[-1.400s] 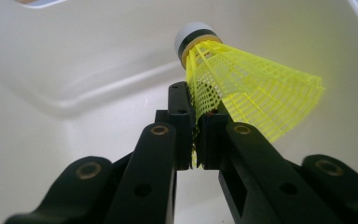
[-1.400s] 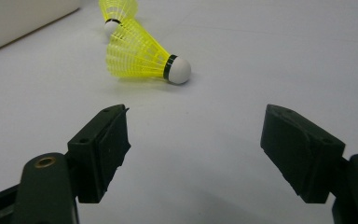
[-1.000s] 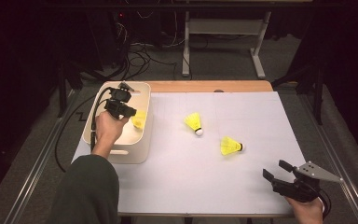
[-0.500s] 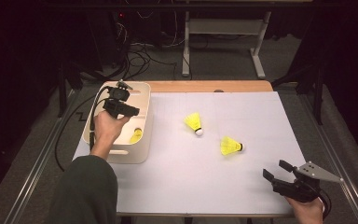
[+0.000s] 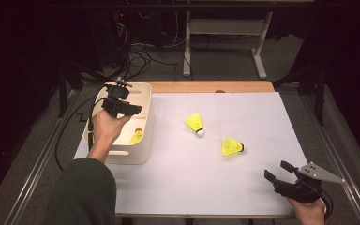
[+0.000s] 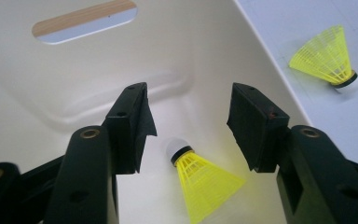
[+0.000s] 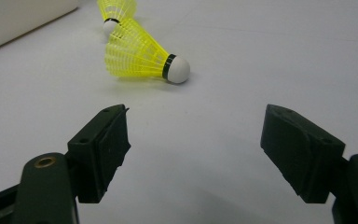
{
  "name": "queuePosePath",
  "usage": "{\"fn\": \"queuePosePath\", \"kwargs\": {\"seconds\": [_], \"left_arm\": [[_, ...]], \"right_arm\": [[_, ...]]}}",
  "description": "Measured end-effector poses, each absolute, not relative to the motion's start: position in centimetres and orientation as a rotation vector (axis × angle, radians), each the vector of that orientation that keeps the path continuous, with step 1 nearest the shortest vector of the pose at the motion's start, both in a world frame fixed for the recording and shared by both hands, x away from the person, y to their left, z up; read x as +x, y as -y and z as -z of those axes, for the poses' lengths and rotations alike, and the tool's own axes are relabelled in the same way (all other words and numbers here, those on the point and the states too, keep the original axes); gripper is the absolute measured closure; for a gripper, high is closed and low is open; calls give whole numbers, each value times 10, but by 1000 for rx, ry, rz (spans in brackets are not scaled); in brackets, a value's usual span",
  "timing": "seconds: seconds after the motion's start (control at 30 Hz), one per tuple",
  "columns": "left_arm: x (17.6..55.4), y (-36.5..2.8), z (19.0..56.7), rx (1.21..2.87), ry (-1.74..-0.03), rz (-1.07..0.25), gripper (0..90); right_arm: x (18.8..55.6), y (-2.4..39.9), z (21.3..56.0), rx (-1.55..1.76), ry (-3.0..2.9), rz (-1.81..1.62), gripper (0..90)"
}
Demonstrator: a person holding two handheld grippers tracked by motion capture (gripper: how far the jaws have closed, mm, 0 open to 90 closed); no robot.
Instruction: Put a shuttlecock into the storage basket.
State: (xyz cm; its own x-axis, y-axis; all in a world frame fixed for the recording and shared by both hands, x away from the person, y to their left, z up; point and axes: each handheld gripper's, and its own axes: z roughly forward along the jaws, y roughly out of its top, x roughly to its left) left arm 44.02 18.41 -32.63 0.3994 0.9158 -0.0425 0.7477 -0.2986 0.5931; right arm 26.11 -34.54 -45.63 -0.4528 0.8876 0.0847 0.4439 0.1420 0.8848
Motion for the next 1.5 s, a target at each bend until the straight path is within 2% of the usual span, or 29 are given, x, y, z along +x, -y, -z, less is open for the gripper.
{"fn": "queuePosePath", "kwargs": {"seconds": [0.87,1.5], "left_arm": [[422,-160,309,2061,-1275,-418,428],[411,-131,307,2059,-1167,-399,431]], "right_arm": [[261,345,456,1269,-1961,-1266,239],[261,345,456,1269,-1960,-1268,239]]}}
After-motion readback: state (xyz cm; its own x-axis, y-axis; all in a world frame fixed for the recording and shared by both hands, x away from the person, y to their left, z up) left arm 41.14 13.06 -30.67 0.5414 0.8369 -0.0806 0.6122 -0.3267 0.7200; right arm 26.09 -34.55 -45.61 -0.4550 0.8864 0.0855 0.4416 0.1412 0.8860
